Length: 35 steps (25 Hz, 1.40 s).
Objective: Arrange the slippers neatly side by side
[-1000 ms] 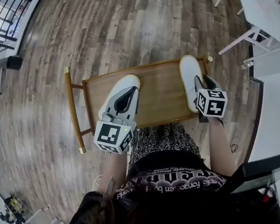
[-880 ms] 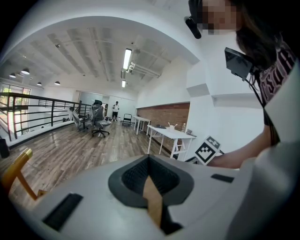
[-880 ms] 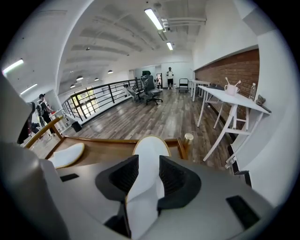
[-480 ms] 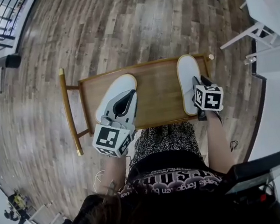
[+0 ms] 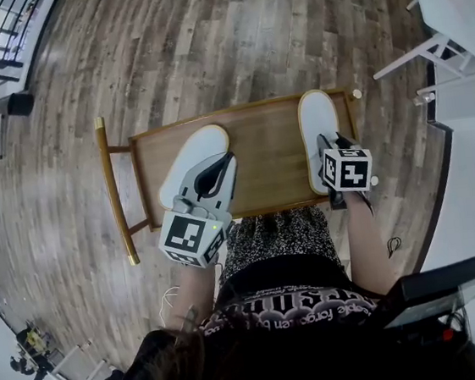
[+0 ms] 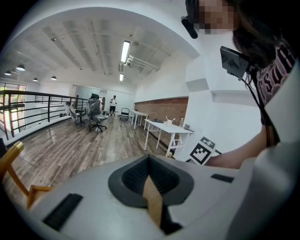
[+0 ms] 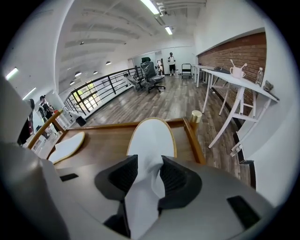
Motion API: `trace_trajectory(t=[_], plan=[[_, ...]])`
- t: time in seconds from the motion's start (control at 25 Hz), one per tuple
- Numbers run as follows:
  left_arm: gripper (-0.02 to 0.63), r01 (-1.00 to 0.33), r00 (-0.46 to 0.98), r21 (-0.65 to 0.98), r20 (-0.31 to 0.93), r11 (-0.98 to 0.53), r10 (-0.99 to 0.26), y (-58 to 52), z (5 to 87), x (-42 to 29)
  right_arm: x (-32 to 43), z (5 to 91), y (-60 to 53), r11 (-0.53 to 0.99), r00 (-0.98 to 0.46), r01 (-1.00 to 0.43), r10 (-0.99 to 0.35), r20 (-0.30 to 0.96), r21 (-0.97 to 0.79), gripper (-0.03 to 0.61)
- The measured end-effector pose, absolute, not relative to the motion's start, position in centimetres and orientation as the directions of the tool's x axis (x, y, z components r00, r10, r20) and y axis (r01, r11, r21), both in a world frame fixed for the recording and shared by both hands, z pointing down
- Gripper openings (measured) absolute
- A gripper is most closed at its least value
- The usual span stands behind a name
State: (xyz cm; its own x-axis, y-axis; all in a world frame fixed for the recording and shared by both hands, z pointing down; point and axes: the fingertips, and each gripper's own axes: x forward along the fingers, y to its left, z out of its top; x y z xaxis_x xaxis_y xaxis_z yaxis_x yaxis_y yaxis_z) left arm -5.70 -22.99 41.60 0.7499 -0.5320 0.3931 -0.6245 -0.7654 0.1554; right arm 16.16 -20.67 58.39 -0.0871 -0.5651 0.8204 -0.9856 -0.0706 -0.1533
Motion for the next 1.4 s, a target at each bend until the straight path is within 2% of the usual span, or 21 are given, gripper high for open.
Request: trace_trajectory(t=[0.16,0.32,0.44,0.68,1.04,1.12,1.24,1.4], plan=[[0.002,-0.626,0.748,0.154,0.395,-0.765,-0.532,-23.0,41.7,-6.1,15.3,60.0,-20.0,0.036,-0.034,-0.999,-0.49,0.871,-0.019,0.123],[0.002,-0.629,0.745,0.149,0.396,-0.763,-0.537,-23.1,41.7,-6.3,15.6,59.8,-19.9,0.117,0.037,-0.988,-0.474,0.879,0.104,0.055],[0.002,-0.633,0.742,0.146,0.394,-0.76,-0.543,-23.2,41.8,-6.4,16.8,59.5,-19.7,0.127,0.078,-0.98,-0.475,0.877,0.156,0.041],[0.002,-0.636,0.742,0.148,0.386,-0.758,-0.547,-23.2,41.7,-6.2,18.9,59.7,-19.5,0.11,0.104,-0.979,-0.459,0.882,0.173,0.041],[0.002,-0.65,0.73,0.145,0.389,-0.746,-0.561,-23.0,41.6,-6.7,18.4,59.9,-19.7,0.225,0.084,-0.952,-0.459,0.885,0.207,0.043],[0.002,-0.657,0.726,0.147,0.388,-0.74,-0.568,-22.9,41.6,-6.8,18.4,59.6,-19.8,0.195,0.062,-0.965,-0.472,0.879,0.173,0.056],[0.002,-0.659,0.724,0.144,0.384,-0.738,-0.572,-22.9,41.4,-7.0,18.3,58.9,-20.0,0.117,0.015,-0.989,-0.506,0.862,0.087,0.11],[0.002,-0.677,0.711,0.144,0.383,-0.722,-0.59,-22.9,41.1,-7.3,18.5,57.3,-20.0,0.086,-0.009,-0.995,-0.536,0.844,0.044,0.115]])
